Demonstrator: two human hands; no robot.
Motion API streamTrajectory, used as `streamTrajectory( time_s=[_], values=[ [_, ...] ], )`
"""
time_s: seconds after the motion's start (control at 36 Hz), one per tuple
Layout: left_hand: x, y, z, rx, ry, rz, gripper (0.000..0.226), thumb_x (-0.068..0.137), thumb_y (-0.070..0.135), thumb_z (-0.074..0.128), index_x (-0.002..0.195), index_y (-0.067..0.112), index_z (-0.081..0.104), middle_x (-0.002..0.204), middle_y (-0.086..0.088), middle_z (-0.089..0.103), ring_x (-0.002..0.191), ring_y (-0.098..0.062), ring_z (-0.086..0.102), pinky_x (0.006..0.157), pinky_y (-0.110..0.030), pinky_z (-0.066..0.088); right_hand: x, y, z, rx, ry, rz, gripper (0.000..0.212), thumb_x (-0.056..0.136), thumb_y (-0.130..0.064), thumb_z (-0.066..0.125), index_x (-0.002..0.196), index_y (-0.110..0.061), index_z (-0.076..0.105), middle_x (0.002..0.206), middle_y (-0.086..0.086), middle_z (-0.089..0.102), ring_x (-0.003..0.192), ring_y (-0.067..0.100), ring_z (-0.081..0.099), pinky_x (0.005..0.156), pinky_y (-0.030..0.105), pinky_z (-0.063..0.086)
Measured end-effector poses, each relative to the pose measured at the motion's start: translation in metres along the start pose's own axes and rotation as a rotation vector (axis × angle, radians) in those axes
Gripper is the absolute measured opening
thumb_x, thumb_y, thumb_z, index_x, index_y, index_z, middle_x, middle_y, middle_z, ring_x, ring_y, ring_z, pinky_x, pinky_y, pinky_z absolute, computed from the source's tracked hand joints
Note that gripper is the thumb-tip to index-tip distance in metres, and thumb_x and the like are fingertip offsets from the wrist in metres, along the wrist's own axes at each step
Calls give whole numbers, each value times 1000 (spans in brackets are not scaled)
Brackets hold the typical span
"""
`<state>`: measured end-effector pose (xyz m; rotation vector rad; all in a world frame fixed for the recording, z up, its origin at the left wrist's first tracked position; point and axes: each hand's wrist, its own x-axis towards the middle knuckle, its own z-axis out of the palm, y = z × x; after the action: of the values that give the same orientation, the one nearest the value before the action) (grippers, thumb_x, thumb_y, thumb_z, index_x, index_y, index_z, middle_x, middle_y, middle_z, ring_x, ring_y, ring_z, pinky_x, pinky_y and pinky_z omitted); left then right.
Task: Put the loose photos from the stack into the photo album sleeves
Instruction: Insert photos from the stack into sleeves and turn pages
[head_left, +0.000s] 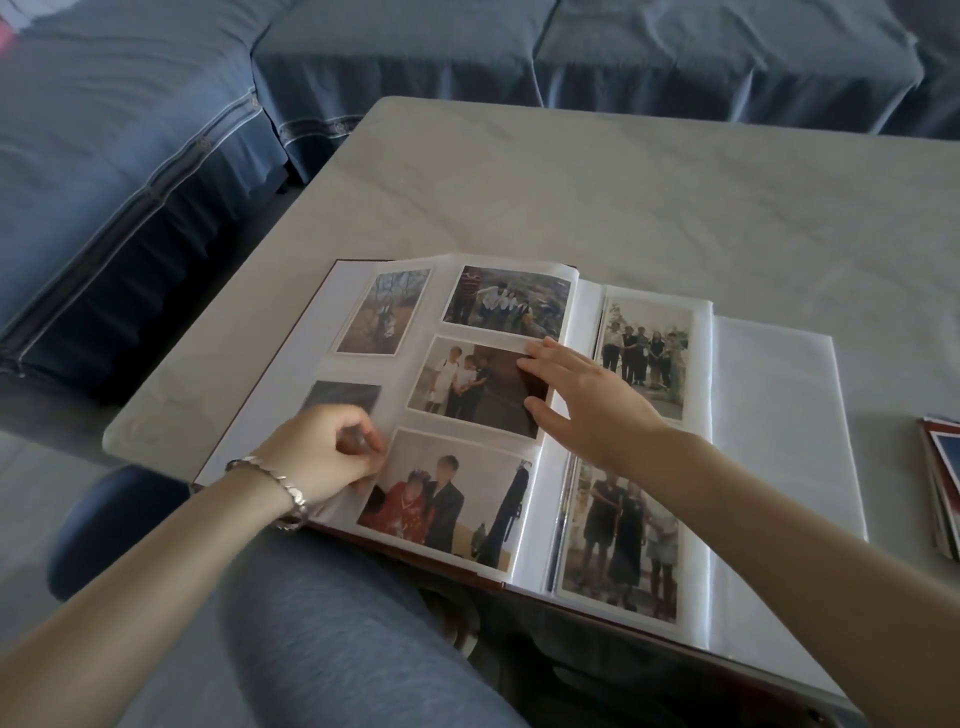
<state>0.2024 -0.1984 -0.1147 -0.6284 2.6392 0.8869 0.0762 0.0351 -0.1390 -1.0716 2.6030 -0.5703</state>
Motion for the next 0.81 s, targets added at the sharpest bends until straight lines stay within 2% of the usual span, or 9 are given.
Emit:
streamTrajectory(
  time_s=[0.11, 0.19, 0.25, 0.31, 0.36, 0.47, 0.56, 0.67, 0.81],
  values=[
    [2, 31, 14, 296, 293, 278, 11, 82, 21, 67, 93, 20, 64, 109, -1, 54, 74, -8, 52, 66, -19, 42, -6, 3, 0, -15, -20, -12, 51, 98, -35, 39, 147, -25, 26, 156, -10, 14, 143, 6, 9, 114, 30, 13],
    [3, 57, 34, 241, 223, 587, 46, 87, 37, 53, 127, 15, 55, 142, -2, 42, 104, -5, 54, 87, -21, 46, -15, 9, -1, -24, -2, -27, 51, 98, -33, 42, 146, -27, 27, 156, -11, 14, 142, 6, 13, 112, 27, 11],
    [7, 69, 51, 307, 72, 638, 66, 85, 59, 27, 144, 28, 24, 153, 9, 6, 138, -7, 15, 112, -30, 17, -21, 15, -1, -27, 9, -31, 51, 97, -33, 42, 145, -28, 27, 155, -12, 14, 141, 3, 10, 108, 23, 5],
    [16, 69, 64, 448, -10, 586, 69, 76, 69, 3, 138, 39, -7, 146, 15, -22, 136, -3, -19, 110, -28, -11, -29, 22, -1, -3, 25, 0, 50, 97, -34, 43, 145, -28, 28, 155, -13, 15, 139, -2, 2, 107, 22, 0],
    [24, 64, 69, 577, -16, 524, 66, 74, 68, -8, 133, 42, -20, 143, 13, -32, 133, -7, -30, 109, -29, -19, -39, 31, -2, 29, 55, 50, 49, 97, -33, 44, 143, -27, 31, 154, -12, 18, 139, -2, -3, 109, 23, -1],
    [40, 65, 62, 606, 53, 334, 74, 77, 64, -9, 143, 33, -16, 154, 4, -18, 144, -17, -11, 116, -36, -6, -66, 55, -7, 44, 136, 104, 44, 96, -28, 48, 138, -23, 42, 153, -7, 25, 141, 2, -1, 112, 25, 3],
    [44, 86, 59, 661, 186, 294, 59, 96, 48, 20, 148, 20, 14, 157, -6, 9, 143, -26, 12, 116, -40, 12, -87, 74, -15, 67, 211, 161, 39, 94, -26, 52, 133, -21, 50, 151, -5, 29, 143, 6, 6, 114, 31, 11],
    [40, 125, 68, 467, 229, 490, 42, 96, 25, 44, 138, 19, 41, 151, -2, 30, 134, -21, 36, 107, -34, 32, -115, 98, -31, 33, 295, 302, 41, 90, -23, 58, 130, -18, 53, 147, -1, 37, 141, 13, 21, 115, 37, 22],
    [34, 173, 99, 354, 122, 723, 41, 96, 27, 46, 137, 17, 46, 150, 3, 33, 130, -14, 40, 108, -26, 28, -151, 129, -53, 20, 332, 542, 44, 87, -23, 62, 130, -18, 53, 145, 1, 39, 132, 23, 36, 107, 34, 27]
  ],
)
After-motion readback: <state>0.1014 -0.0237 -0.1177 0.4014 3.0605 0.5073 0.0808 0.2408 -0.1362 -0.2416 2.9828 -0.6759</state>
